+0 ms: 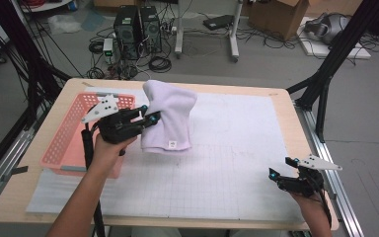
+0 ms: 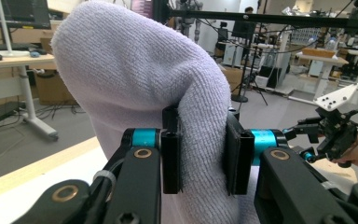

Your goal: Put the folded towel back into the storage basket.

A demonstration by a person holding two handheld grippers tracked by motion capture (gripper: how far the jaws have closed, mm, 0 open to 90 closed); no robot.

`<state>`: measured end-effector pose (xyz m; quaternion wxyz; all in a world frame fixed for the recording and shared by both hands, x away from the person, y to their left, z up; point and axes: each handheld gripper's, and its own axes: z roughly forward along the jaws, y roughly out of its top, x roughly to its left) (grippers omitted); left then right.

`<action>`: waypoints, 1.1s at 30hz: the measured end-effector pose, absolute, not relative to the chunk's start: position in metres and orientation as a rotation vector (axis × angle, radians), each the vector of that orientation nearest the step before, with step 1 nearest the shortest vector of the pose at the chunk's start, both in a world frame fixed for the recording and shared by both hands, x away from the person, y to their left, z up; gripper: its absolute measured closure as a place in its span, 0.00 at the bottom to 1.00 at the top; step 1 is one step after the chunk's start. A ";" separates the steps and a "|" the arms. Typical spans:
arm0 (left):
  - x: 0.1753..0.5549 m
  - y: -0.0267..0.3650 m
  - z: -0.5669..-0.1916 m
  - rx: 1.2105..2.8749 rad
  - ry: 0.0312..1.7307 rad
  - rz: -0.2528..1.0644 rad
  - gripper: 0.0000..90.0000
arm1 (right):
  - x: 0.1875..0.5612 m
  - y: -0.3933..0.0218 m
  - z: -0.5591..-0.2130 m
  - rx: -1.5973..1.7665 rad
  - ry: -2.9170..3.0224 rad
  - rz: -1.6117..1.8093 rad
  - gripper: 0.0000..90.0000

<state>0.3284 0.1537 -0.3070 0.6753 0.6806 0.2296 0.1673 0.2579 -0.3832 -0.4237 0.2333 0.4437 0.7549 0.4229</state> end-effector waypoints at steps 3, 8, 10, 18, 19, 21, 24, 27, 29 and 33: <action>0.328 0.165 -0.302 1.522 0.524 0.392 0.80 | 0.258 -0.383 -0.424 1.221 2.074 1.162 0.22; 0.328 0.186 -0.291 1.486 0.546 0.423 0.80 | 0.258 -0.383 -0.424 1.221 2.073 1.162 0.22; 0.328 0.195 -0.287 1.482 0.554 0.435 0.80 | 0.258 -0.383 -0.424 1.220 2.075 1.160 0.22; 0.330 0.222 -0.272 1.462 0.583 0.476 0.80 | 0.259 -0.381 -0.424 1.221 2.076 1.164 0.22; 0.330 0.226 -0.271 1.456 0.587 0.480 0.80 | 0.259 -0.381 -0.424 1.222 2.075 1.168 0.22; 0.331 0.233 -0.269 1.438 0.594 0.475 0.80 | 0.260 -0.380 -0.424 1.222 2.081 1.160 0.22; 0.332 0.242 -0.265 1.432 0.597 0.488 0.80 | 0.260 -0.380 -0.424 1.216 2.081 1.158 0.22; 0.333 0.251 -0.264 1.428 0.606 0.496 0.80 | 0.260 -0.380 -0.424 1.217 2.081 1.158 0.22; 0.333 0.257 -0.265 1.422 0.616 0.500 0.80 | 0.260 -0.379 -0.424 1.217 2.082 1.159 0.22; 0.332 0.269 -0.270 1.399 0.633 0.506 0.80 | 0.260 -0.378 -0.424 1.218 2.086 1.155 0.22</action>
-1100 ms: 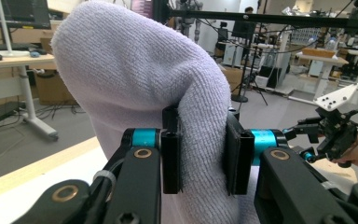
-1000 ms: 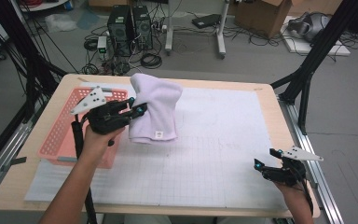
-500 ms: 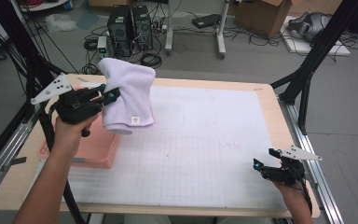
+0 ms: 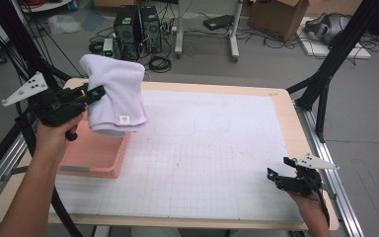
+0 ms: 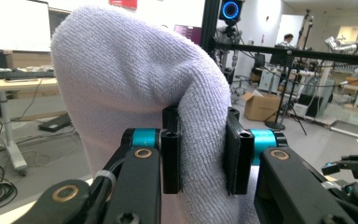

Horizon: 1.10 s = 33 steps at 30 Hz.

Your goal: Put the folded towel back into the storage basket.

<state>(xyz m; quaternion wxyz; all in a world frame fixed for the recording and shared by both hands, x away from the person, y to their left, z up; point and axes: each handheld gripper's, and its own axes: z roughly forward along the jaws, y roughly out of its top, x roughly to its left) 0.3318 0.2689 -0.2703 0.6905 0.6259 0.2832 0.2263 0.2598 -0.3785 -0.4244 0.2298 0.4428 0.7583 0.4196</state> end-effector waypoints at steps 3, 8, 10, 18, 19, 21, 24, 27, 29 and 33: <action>0.332 0.280 -0.275 1.397 0.653 0.514 0.80 | 0.260 -0.378 -0.425 1.218 2.089 1.154 0.22; 0.333 0.294 -0.282 1.375 0.689 0.512 0.80 | 0.260 -0.378 -0.425 1.219 2.090 1.149 0.22; 0.333 0.300 -0.284 1.366 0.699 0.515 0.80 | 0.260 -0.378 -0.425 1.218 2.093 1.148 0.22; 0.334 0.317 -0.294 1.365 0.742 0.522 0.80 | 0.261 -0.377 -0.426 1.216 2.096 1.143 0.22; 0.334 0.320 -0.295 1.359 0.749 0.524 0.80 | 0.261 -0.377 -0.426 1.216 2.098 1.141 0.22; 0.334 0.325 -0.297 1.353 0.757 0.528 0.80 | 0.261 -0.377 -0.427 1.219 2.094 1.141 0.22; 0.334 0.332 -0.302 1.366 0.769 0.536 0.80 | 0.260 -0.377 -0.426 1.220 2.097 1.138 0.22; 0.334 0.336 -0.306 1.385 0.782 0.542 0.80 | 0.261 -0.376 -0.427 1.217 2.102 1.136 0.22; 0.333 0.339 -0.309 1.389 0.786 0.548 0.80 | 0.261 -0.376 -0.427 1.217 2.102 1.134 0.22; 0.333 0.343 -0.316 1.386 0.800 0.551 0.80 | 0.261 -0.375 -0.426 1.222 2.102 1.135 0.22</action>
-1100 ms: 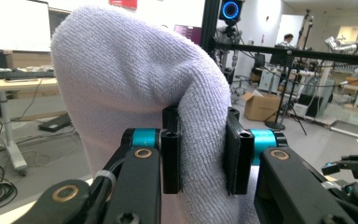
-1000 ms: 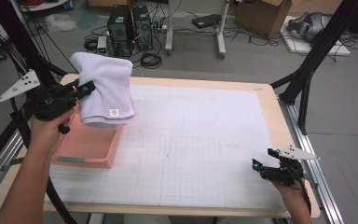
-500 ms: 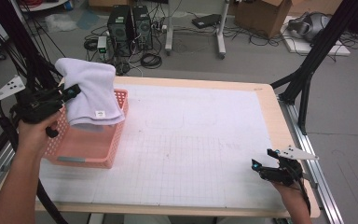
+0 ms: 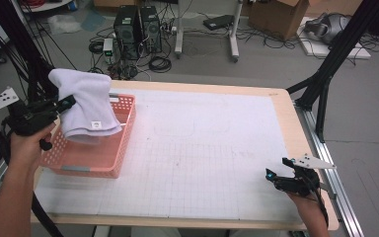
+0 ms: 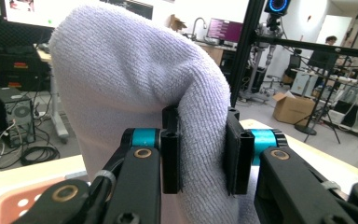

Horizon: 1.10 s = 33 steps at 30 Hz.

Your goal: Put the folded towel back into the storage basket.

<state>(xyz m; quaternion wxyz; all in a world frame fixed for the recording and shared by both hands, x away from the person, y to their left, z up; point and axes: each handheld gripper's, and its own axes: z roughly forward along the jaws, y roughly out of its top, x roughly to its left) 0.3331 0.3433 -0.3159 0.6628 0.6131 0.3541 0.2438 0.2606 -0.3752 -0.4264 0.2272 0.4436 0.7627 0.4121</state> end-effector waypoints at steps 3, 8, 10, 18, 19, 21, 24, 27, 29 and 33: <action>0.334 0.343 -0.322 1.403 0.810 0.546 0.80 | 0.261 -0.375 -0.427 1.211 2.103 1.134 0.22; 0.336 0.343 -0.333 1.418 0.823 0.531 0.80 | 0.261 -0.374 -0.427 1.212 2.109 1.131 0.22; 0.337 0.343 -0.336 1.418 0.829 0.528 0.80 | 0.261 -0.374 -0.426 1.212 2.108 1.132 0.22; 0.339 0.343 -0.343 1.414 0.833 0.506 0.80 | 0.261 -0.374 -0.427 1.209 2.110 1.130 0.22; 0.340 0.342 -0.344 1.421 0.830 0.503 0.80 | 0.261 -0.373 -0.427 1.215 2.110 1.130 0.22; 0.341 0.339 -0.344 1.425 0.823 0.495 0.80 | 0.261 -0.373 -0.427 1.216 2.112 1.130 0.22; 0.343 0.334 -0.344 1.405 0.804 0.477 0.80 | 0.261 -0.374 -0.427 1.212 2.112 1.129 0.22; 0.347 0.330 -0.346 1.415 0.801 0.466 0.80 | 0.261 -0.374 -0.427 1.210 2.110 1.130 0.22; 0.349 0.330 -0.350 1.433 0.823 0.459 0.80 | 0.261 -0.374 -0.427 1.213 2.111 1.129 0.22; 0.352 0.331 -0.359 1.440 0.847 0.443 0.79 | 0.260 -0.374 -0.427 1.211 2.110 1.130 0.22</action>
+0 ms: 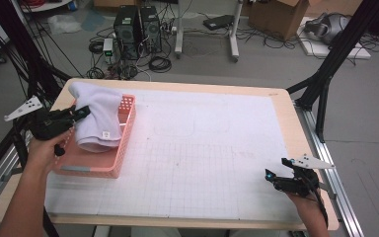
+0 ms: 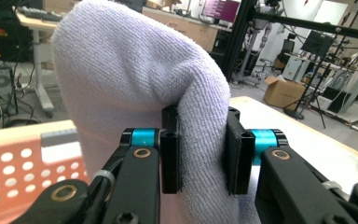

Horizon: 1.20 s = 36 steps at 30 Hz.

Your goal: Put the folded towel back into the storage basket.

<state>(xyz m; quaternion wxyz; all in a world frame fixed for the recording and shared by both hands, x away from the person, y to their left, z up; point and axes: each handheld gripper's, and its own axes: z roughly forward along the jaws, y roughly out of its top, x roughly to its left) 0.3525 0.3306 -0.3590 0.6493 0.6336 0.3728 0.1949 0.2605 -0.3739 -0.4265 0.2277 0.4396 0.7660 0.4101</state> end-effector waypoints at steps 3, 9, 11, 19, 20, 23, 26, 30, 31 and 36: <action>0.354 0.333 -0.363 1.450 0.875 0.431 0.79 | 0.261 -0.374 -0.427 1.211 2.112 1.128 0.22; 0.356 0.338 -0.367 1.459 0.936 0.412 0.75 | 0.261 -0.373 -0.427 1.213 2.116 1.125 0.22; 0.356 0.340 -0.369 1.474 0.959 0.411 0.74 | 0.261 -0.373 -0.427 1.209 2.114 1.124 0.22; 0.358 0.342 -0.370 1.478 1.086 0.390 0.63 | 0.261 -0.373 -0.428 1.214 2.117 1.119 0.22; 0.358 0.343 -0.370 1.472 1.111 0.386 0.59 | 0.261 -0.373 -0.428 1.210 2.117 1.120 0.22; 0.359 0.345 -0.370 1.500 1.205 0.406 0.48 | 0.261 -0.372 -0.428 1.212 2.118 1.121 0.22; 0.357 0.346 -0.369 1.531 1.262 0.436 0.45 | 0.261 -0.372 -0.428 1.212 2.118 1.121 0.22; 0.354 0.346 -0.364 1.532 1.294 0.503 0.44 | 0.262 -0.372 -0.429 1.206 2.125 1.118 0.22; 0.352 0.346 -0.361 1.526 1.300 0.537 0.44 | 0.262 -0.371 -0.429 1.210 2.126 1.116 0.22; 0.345 0.338 -0.351 1.539 1.260 0.630 0.45 | 0.262 -0.371 -0.429 1.211 2.126 1.116 0.22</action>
